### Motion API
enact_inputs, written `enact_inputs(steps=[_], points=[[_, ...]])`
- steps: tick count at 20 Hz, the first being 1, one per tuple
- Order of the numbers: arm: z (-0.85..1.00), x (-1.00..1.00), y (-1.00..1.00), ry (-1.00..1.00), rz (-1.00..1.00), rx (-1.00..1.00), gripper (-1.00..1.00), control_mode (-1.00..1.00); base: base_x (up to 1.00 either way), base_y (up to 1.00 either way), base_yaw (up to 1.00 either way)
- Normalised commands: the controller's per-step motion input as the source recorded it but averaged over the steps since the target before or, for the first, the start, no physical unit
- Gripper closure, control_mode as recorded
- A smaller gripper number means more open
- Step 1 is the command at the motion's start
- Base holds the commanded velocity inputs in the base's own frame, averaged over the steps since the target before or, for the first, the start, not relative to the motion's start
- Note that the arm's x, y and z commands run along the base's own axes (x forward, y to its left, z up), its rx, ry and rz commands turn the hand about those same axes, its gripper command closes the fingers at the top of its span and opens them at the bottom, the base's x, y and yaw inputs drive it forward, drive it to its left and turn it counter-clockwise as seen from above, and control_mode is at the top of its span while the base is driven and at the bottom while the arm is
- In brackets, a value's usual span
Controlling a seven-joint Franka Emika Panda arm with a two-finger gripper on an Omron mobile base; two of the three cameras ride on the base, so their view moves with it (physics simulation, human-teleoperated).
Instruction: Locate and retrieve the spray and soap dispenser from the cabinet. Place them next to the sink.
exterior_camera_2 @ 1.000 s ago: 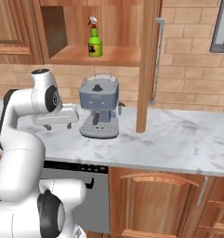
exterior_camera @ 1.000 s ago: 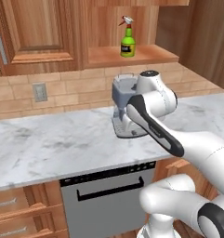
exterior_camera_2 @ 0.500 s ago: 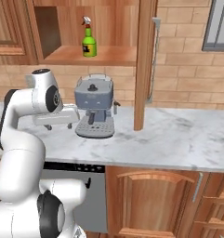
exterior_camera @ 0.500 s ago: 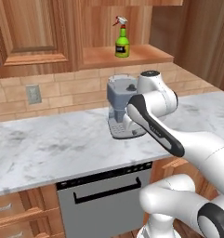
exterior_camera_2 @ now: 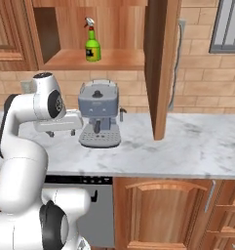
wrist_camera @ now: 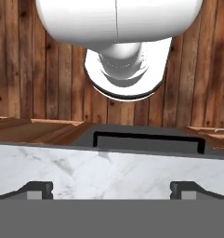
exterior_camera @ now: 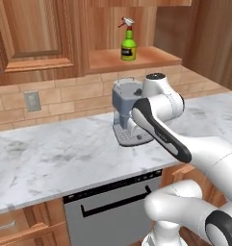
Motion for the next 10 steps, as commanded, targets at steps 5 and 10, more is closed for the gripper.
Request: enact_inputs(steps=[5,10], points=[[0.0,0.0,0.0,0.0,0.0,0.0,-1.0,1.0,0.27,0.22,-0.08],[0.0,0.0,0.0,0.0,0.0,0.0,-1.0,1.0,0.37,0.01,0.0]])
